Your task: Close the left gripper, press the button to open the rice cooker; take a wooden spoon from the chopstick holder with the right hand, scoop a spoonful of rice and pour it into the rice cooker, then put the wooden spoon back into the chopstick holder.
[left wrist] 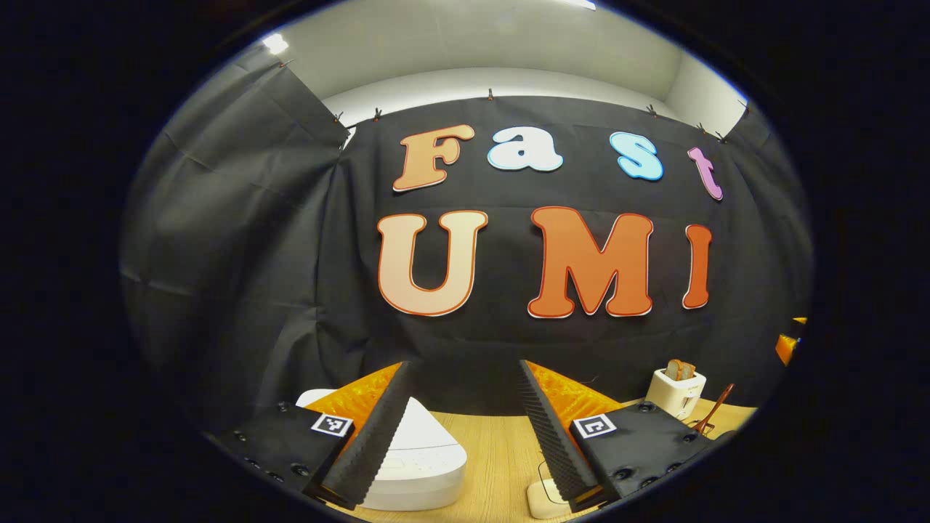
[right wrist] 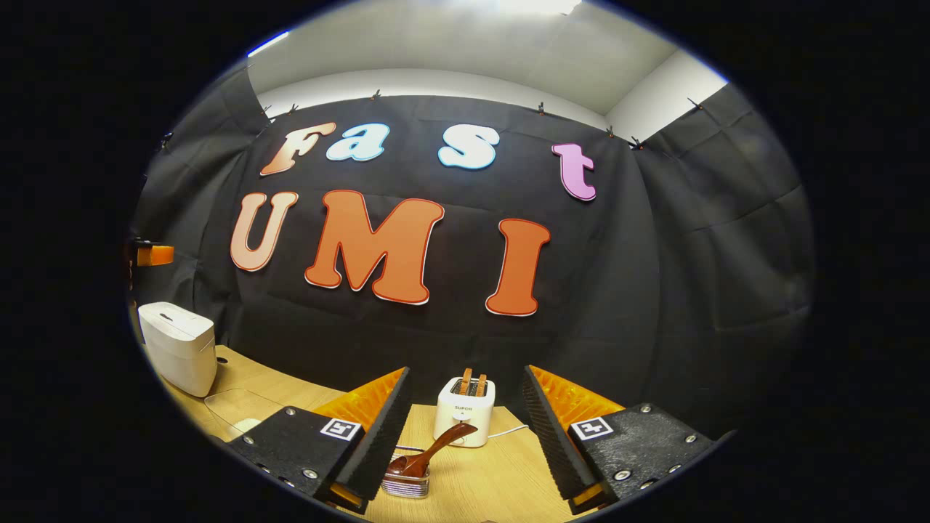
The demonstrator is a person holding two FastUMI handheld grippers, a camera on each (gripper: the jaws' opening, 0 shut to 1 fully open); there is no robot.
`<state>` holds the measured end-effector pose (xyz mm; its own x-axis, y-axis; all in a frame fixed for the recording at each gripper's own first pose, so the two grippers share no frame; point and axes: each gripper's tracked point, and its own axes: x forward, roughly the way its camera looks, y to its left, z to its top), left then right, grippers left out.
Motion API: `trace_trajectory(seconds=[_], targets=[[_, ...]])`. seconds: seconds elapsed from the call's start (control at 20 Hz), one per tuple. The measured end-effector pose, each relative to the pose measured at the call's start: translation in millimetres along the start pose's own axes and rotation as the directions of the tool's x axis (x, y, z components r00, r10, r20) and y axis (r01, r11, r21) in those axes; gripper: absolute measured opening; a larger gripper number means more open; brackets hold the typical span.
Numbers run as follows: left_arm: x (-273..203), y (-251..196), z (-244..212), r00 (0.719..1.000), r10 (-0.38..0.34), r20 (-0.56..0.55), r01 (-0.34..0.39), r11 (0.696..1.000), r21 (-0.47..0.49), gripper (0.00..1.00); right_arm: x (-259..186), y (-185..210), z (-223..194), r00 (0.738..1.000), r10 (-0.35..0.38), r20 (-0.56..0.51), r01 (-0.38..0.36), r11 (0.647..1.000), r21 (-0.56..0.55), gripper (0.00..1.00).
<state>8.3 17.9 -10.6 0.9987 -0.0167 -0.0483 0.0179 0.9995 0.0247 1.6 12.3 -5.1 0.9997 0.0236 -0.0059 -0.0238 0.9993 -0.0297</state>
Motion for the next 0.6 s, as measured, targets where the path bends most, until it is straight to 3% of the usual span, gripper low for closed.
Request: trace_trajectory(seconds=[0.1,0.3,0.4,0.6], targets=[[4,0,2,1.0,0.002,-0.003,-0.002,1.0,0.023,0.91,2,1,-3,1.0,0.005,-0.005,-0.005,1.0,0.008,0.89],[19,29,0,0.994,0.11,-0.01,-0.109,0.991,0.079,0.33,6,-3,-11,1.0,0.001,-0.015,-0.001,1.0,0.018,0.89],[31,44,-7,0.985,0.153,-0.074,-0.148,0.986,0.071,0.04,6,-3,-16,1.0,0.01,-0.027,-0.009,0.999,0.034,0.9],[49,68,-26,0.962,0.161,-0.219,-0.16,0.987,0.022,0.04,7,-5,-22,0.999,0.006,-0.049,-0.004,0.999,0.038,0.9]])
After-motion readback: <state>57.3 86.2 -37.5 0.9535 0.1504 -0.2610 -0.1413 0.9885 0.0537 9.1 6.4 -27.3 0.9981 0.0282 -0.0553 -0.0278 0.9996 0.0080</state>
